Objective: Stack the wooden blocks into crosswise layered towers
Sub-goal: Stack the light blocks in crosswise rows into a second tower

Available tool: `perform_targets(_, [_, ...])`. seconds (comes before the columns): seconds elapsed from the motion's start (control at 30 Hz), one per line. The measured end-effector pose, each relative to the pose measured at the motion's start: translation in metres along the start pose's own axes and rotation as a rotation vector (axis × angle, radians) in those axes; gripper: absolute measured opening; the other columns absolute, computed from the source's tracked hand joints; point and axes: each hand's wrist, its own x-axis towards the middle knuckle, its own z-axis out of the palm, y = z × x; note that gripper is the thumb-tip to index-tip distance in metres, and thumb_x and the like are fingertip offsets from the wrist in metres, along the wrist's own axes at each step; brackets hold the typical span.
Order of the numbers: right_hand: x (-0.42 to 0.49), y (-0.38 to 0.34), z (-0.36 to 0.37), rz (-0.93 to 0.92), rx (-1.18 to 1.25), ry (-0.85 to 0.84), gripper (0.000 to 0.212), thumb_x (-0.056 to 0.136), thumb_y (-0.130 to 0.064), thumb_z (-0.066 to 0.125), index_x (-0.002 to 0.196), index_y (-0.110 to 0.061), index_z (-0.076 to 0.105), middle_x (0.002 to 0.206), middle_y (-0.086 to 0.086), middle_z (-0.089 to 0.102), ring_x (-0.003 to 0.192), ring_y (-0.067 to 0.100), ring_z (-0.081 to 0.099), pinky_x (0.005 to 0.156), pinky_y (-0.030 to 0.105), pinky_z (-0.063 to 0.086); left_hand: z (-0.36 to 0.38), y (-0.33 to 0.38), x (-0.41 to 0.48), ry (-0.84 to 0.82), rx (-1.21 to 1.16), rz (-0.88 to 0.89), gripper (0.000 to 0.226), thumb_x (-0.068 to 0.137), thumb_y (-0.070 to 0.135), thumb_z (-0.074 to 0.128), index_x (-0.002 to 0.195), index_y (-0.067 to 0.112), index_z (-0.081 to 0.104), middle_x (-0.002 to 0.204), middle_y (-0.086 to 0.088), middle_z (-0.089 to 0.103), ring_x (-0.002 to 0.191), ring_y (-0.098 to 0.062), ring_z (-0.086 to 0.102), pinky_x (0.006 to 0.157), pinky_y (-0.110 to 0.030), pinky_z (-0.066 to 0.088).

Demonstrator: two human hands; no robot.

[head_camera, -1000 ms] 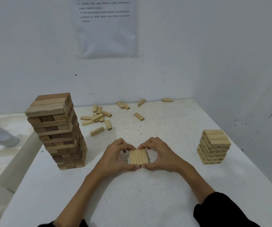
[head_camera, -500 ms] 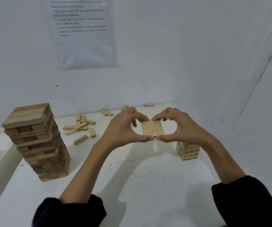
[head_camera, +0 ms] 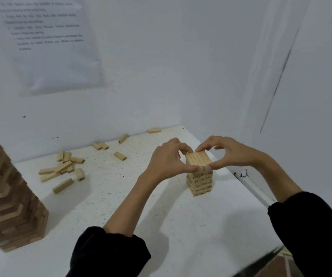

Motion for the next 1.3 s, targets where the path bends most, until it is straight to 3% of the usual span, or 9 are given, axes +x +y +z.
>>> perform_targets(0.2, [0.003,0.008,0.0,-0.001,0.009,-0.015,0.047,0.066,-0.038,0.078,0.11,-0.04,0.06,0.111,-0.017,0.054,0.108,-0.001,0.046,0.094,0.016,0.033,0.007,0.0,0.002,-0.007,-0.008,-0.021,0.053,0.062,0.057,0.079,0.106,0.03,0.066,0.098,0.012,0.057,0.083,-0.004,0.052,0.069,-0.023,0.038])
perform_targets(0.3, [0.004,0.01,0.0,-0.006,0.014,-0.018,0.045,0.073,-0.025,0.08,0.111,-0.038,0.059,0.112,-0.015,0.053,0.11,0.004,0.046,0.096,0.02,0.035,0.009,0.0,0.002,-0.009,-0.001,-0.034,0.053,0.062,0.056,0.079,0.106,0.029,0.066,0.099,0.012,0.056,0.084,-0.005,0.052,0.073,-0.025,0.038])
perform_targets(0.47, [0.004,0.007,0.004,-0.001,0.033,-0.023,0.046,0.073,-0.021,0.079,0.113,-0.033,0.06,0.111,-0.016,0.053,0.112,0.008,0.047,0.099,0.025,0.034,0.013,-0.002,0.0,-0.002,0.0,-0.056,0.052,0.063,0.057,0.078,0.106,0.03,0.065,0.1,0.013,0.055,0.082,-0.003,0.052,0.07,-0.023,0.037])
perform_targets(0.87, [0.004,0.007,0.004,0.001,0.03,-0.01,0.047,0.074,-0.025,0.078,0.114,-0.036,0.056,0.112,-0.02,0.05,0.112,0.008,0.046,0.097,0.024,0.034,0.015,-0.004,-0.002,0.022,-0.008,-0.04,0.054,0.064,0.056,0.078,0.109,0.03,0.064,0.099,0.016,0.052,0.083,-0.001,0.049,0.071,-0.024,0.038])
perform_targets(1.0, [0.004,0.007,0.003,0.006,0.051,-0.013,0.049,0.067,-0.037,0.078,0.112,-0.04,0.057,0.114,-0.019,0.051,0.111,0.002,0.046,0.091,0.017,0.034,0.015,-0.004,-0.001,0.018,-0.002,-0.037,0.054,0.065,0.057,0.077,0.11,0.03,0.064,0.101,0.015,0.053,0.085,-0.001,0.05,0.077,-0.027,0.041])
perform_targets(1.2, [0.004,0.008,0.003,0.028,0.038,-0.028,0.047,0.074,-0.023,0.078,0.114,-0.036,0.057,0.113,-0.017,0.051,0.112,0.005,0.046,0.097,0.023,0.034,0.016,-0.007,-0.001,0.021,-0.016,-0.034,0.053,0.064,0.057,0.077,0.109,0.031,0.064,0.101,0.016,0.055,0.084,-0.001,0.051,0.075,-0.025,0.041])
perform_targets(1.3, [0.003,0.005,0.003,0.044,0.044,-0.031,0.051,0.066,-0.037,0.079,0.112,-0.04,0.057,0.114,-0.021,0.051,0.111,0.0,0.046,0.092,0.016,0.035,0.016,-0.007,-0.001,0.021,-0.021,-0.031,0.057,0.064,0.06,0.075,0.111,0.031,0.063,0.101,0.016,0.054,0.084,0.0,0.05,0.07,-0.022,0.039])
